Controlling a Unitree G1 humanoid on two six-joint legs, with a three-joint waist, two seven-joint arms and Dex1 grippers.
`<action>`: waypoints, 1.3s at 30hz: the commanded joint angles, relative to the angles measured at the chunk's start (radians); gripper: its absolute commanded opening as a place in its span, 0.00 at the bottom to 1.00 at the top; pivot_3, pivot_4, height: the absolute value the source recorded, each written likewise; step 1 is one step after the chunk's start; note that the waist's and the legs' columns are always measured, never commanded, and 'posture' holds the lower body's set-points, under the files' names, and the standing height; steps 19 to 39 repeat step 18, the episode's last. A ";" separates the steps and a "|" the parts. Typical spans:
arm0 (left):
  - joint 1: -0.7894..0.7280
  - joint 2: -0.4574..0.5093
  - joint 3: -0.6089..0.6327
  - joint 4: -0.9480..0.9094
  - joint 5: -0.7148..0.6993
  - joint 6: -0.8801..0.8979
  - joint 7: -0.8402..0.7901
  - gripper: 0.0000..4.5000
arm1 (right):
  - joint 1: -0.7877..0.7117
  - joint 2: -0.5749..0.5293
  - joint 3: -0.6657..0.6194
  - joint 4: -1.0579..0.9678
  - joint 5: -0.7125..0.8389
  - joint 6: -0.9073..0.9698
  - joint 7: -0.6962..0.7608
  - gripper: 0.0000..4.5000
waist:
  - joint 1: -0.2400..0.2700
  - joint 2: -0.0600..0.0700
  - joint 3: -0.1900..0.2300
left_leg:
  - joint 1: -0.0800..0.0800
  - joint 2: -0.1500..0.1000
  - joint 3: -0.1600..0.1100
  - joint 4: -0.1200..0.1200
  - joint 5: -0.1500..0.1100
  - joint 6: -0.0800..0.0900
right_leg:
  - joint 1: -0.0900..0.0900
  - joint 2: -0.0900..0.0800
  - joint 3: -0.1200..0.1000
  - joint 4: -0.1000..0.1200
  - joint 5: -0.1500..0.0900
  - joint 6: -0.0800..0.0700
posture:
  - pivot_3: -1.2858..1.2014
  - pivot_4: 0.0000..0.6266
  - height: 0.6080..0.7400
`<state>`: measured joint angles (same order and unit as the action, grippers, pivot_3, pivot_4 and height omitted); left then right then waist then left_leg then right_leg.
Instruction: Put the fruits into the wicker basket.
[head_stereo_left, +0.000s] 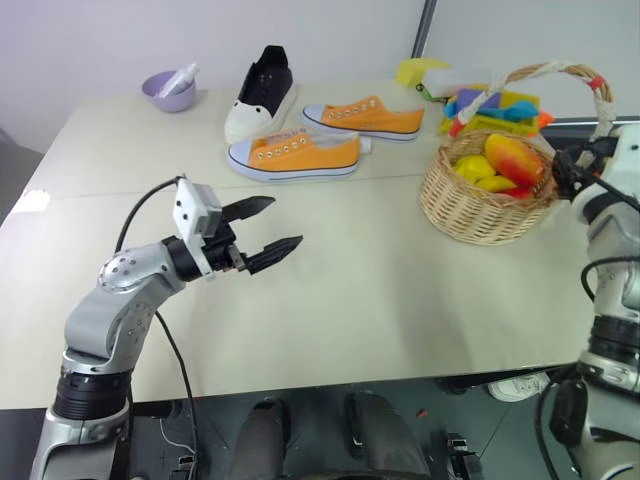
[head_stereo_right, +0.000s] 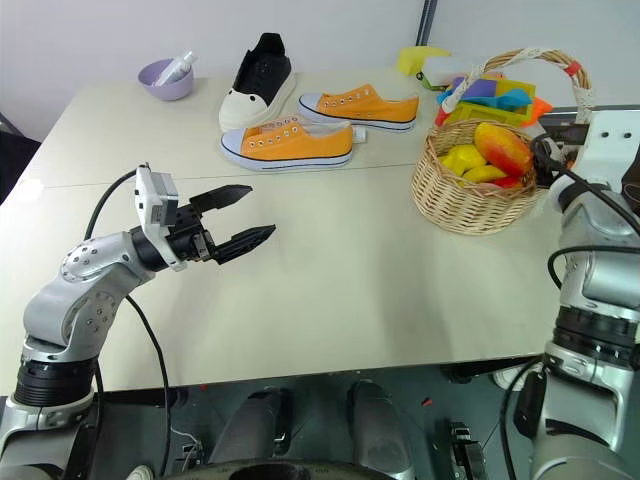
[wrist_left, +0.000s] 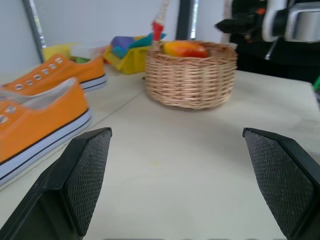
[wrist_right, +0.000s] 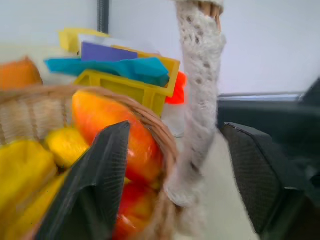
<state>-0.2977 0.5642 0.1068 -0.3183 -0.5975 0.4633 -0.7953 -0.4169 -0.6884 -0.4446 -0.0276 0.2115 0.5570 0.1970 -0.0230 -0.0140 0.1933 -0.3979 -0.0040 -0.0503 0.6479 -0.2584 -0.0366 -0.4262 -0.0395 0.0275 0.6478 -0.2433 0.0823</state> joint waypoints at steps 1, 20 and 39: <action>0.041 0.024 0.066 0.046 0.044 -0.062 0.014 1.00 | 0.136 -0.049 -0.083 -0.104 0.041 -0.093 0.140 0.65 | 0.006 0.000 0.000 | 0.000 0.000 0.000 0.000 0.000 0.000 | 0.000 0.000 0.000 0.000 0.000 0.000 | 0.52 0.24 0.98; 0.222 0.005 0.136 0.299 0.223 -0.265 0.096 1.00 | 0.464 0.081 0.143 -0.323 0.188 -0.276 0.499 0.65 | 0.013 0.000 0.000 | 0.008 0.005 0.000 0.001 0.000 0.000 | 0.009 0.004 0.001 -0.003 -0.002 -0.004 | 0.52 0.24 0.98; 0.222 0.005 0.136 0.299 0.223 -0.265 0.096 1.00 | 0.464 0.081 0.143 -0.323 0.188 -0.276 0.499 0.65 | 0.013 0.000 0.000 | 0.008 0.005 0.000 0.001 0.000 0.000 | 0.009 0.004 0.001 -0.003 -0.002 -0.004 | 0.52 0.24 0.98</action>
